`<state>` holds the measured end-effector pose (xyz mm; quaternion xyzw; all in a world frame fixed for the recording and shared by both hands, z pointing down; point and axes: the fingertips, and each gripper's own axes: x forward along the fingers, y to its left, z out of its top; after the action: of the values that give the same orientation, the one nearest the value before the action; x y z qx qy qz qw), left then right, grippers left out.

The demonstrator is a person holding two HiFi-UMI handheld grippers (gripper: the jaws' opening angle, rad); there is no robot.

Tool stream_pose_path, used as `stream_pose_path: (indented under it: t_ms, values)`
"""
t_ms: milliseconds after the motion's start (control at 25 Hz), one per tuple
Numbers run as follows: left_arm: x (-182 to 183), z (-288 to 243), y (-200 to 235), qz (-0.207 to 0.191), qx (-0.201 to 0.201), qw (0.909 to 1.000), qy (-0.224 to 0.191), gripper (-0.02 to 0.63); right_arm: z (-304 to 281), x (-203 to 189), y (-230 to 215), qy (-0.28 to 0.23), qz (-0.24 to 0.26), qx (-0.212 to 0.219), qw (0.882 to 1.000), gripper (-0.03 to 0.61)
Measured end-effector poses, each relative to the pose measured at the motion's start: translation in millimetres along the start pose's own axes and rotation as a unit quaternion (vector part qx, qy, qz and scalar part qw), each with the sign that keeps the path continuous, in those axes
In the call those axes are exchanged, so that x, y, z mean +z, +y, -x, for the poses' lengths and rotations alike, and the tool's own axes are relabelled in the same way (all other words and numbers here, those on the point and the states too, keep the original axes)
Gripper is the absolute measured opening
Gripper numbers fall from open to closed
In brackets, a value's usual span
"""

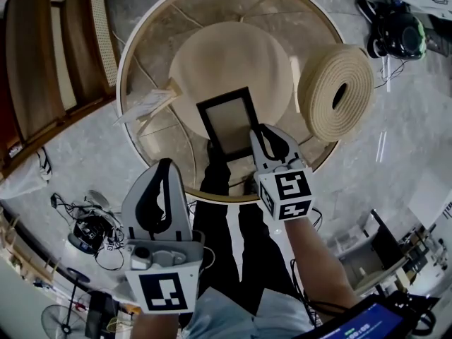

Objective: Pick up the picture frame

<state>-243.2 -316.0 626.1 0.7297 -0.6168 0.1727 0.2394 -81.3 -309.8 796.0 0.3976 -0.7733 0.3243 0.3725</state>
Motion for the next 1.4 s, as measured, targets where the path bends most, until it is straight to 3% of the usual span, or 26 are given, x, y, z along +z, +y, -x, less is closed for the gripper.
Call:
stream_pose_path:
  t_ms: [400, 800, 1240, 1400]
  values:
    - [28, 17, -7, -0.005, 0.004, 0.9995, -0.031, 0.015, 36, 42, 4, -0.052, 0.014, -0.002, 0.999, 0.081]
    - [75, 55, -21, -0.016, 0.024, 0.9968, -0.075, 0.015, 107, 97, 19, -0.130, 0.028, 0.002, 0.991, 0.081]
    - [162, 112, -63, -0.043, 0.027, 0.9873, -0.150, 0.015, 221, 167, 36, -0.225, 0.063, 0.014, 0.972, 0.081]
    - [190, 140, -89, -0.054, 0.027, 0.9814, -0.182, 0.015, 276, 186, 44, -0.271, 0.078, 0.015, 0.959, 0.081]
